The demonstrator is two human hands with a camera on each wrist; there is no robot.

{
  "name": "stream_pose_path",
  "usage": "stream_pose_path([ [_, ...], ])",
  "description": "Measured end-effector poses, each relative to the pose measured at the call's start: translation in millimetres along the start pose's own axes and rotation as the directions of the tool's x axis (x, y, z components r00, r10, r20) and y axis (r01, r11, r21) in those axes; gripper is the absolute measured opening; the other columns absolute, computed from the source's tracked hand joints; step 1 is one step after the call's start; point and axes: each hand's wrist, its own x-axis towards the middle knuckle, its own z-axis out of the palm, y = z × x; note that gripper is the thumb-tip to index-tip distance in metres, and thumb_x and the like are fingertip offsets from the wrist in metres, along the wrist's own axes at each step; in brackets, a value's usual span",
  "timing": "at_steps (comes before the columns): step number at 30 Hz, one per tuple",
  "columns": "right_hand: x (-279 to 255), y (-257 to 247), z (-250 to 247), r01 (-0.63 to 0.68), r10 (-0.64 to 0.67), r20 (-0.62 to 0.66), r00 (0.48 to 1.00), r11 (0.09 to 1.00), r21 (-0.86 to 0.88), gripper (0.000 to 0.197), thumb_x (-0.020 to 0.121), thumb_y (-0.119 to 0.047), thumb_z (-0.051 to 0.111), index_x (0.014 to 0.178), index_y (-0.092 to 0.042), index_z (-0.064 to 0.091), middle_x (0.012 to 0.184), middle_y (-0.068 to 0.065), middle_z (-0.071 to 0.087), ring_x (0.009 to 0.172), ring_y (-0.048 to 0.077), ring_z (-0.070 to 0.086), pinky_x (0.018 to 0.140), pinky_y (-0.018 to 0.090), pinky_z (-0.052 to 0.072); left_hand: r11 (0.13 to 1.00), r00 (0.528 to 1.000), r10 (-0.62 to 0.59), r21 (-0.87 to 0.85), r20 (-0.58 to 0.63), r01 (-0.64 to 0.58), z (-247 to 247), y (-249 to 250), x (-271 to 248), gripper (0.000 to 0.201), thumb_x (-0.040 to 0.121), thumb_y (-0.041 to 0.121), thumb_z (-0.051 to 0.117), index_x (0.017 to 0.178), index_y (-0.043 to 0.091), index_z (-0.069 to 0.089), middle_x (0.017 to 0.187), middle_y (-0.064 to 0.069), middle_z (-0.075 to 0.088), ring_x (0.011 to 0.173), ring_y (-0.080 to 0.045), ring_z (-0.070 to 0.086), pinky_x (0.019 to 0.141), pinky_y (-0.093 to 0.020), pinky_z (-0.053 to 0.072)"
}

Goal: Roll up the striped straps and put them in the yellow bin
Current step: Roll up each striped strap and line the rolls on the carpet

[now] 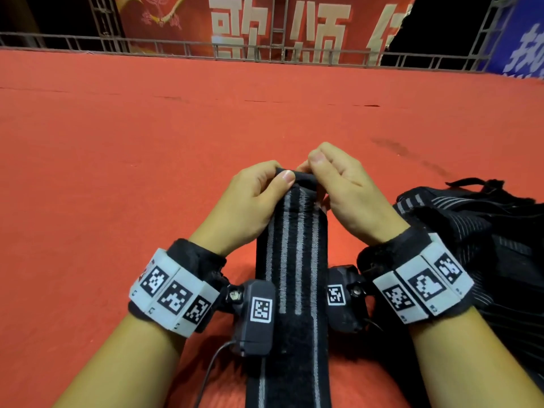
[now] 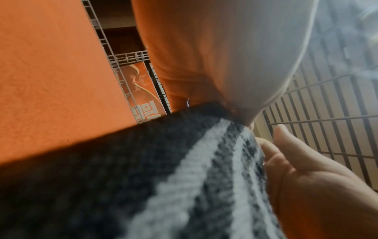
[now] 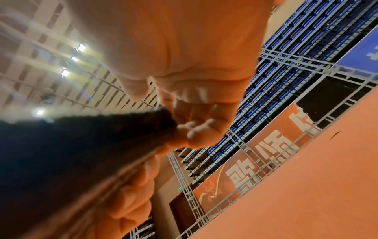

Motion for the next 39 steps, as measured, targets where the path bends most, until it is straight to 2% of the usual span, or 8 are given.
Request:
stream_pose_path([
  [6, -1, 6, -2, 0.042, -0.043, 0.034, 0.998, 0.998, 0.051, 0.020, 0.091, -0.019, 0.053, 0.086, 0.000, 0.052, 0.069, 0.026, 0.055, 0.060, 0.022, 0.046, 0.055, 0.036, 0.036, 1.000, 1.000, -0.008, 0.022, -0.010, 0.008, 3, 1, -1, 0.040, 0.095, 0.043, 0.046, 0.081, 0.007, 0.058, 0.071, 0.003, 0.052, 0.065, -0.008, 0.045, 0.061, -0.038, 0.038],
  [13, -5, 4, 6, 0.297, -0.323, -0.020, 0.946, 0.892, -0.342, 0.012, 0.093, -0.008, 0.054, 0.082, -0.004, 0.051, 0.060, 0.005, 0.051, 0.055, 0.019, 0.045, 0.054, 0.029, 0.036, 0.932, 0.961, -0.255, -0.237, 0.108, 0.274, 1, 4, 1, 0.063, 0.099, 0.052, 0.044, 0.094, -0.008, 0.062, 0.082, -0.006, 0.065, 0.076, -0.017, 0.059, 0.075, -0.035, 0.045],
  [20, -1, 4, 7, 0.062, -0.064, -0.024, 0.998, 0.996, -0.071, 0.026, 0.098, -0.028, 0.048, 0.081, -0.008, 0.048, 0.065, 0.001, 0.046, 0.060, 0.009, 0.041, 0.056, 0.028, 0.035, 0.966, 0.979, -0.200, -0.160, 0.044, 0.204, -2, 6, 0, 0.032, 0.091, 0.043, 0.050, 0.082, 0.012, 0.054, 0.074, -0.002, 0.056, 0.067, -0.013, 0.049, 0.064, -0.033, 0.039],
  [23, 0, 7, 4, -0.076, 0.074, 0.028, 0.997, 0.991, 0.112, 0.026, 0.093, -0.027, 0.054, 0.093, -0.001, 0.055, 0.075, 0.021, 0.055, 0.067, 0.022, 0.048, 0.063, 0.036, 0.040, 0.992, 0.995, -0.095, -0.081, 0.010, 0.096, 2, 11, -2, 0.036, 0.092, 0.042, 0.049, 0.084, 0.007, 0.053, 0.070, -0.003, 0.054, 0.062, -0.012, 0.047, 0.057, -0.033, 0.038],
  [26, -1, 6, 2, -0.028, 0.030, -0.010, 1.000, 0.987, 0.158, 0.020, 0.088, -0.023, 0.056, 0.091, -0.003, 0.058, 0.076, 0.036, 0.056, 0.065, 0.027, 0.049, 0.061, 0.039, 0.039, 0.978, 0.993, -0.113, -0.172, 0.015, 0.114, 5, 11, -3, 0.036, 0.096, 0.039, 0.052, 0.087, 0.005, 0.055, 0.073, -0.004, 0.057, 0.064, -0.013, 0.050, 0.059, -0.032, 0.038],
  [30, -2, 1, 3, 0.132, -0.133, -0.100, 0.986, 0.991, -0.012, 0.006, 0.090, -0.016, 0.054, 0.089, -0.010, 0.057, 0.084, 0.010, 0.067, 0.076, 0.023, 0.064, 0.070, 0.044, 0.051, 0.953, 0.978, -0.181, -0.230, 0.101, 0.200, 2, 12, -2, 0.048, 0.093, 0.045, 0.051, 0.107, 0.001, 0.063, 0.099, -0.014, 0.070, 0.084, -0.019, 0.062, 0.076, -0.039, 0.049],
  [33, -4, -1, 1, 0.182, -0.196, -0.077, 0.978, 0.971, -0.156, 0.005, 0.092, -0.016, 0.054, 0.094, -0.011, 0.055, 0.080, -0.005, 0.065, 0.075, 0.013, 0.062, 0.070, 0.041, 0.050, 0.931, 0.977, -0.194, -0.297, 0.088, 0.212, 0, 14, -2, 0.033, 0.099, 0.031, 0.053, 0.101, -0.001, 0.058, 0.088, -0.015, 0.062, 0.078, -0.021, 0.057, 0.071, -0.037, 0.044],
  [39, -6, -6, 0, 0.267, -0.277, 0.001, 0.961, 0.924, -0.273, 0.006, 0.092, -0.008, 0.055, 0.098, -0.008, 0.053, 0.082, -0.002, 0.064, 0.072, 0.008, 0.058, 0.065, 0.021, 0.044, 0.930, 0.983, -0.185, -0.321, 0.012, 0.179, 2, 18, -2, 0.023, 0.099, 0.033, 0.054, 0.084, 0.016, 0.053, 0.074, -0.004, 0.056, 0.068, -0.016, 0.052, 0.058, -0.027, 0.042],
])
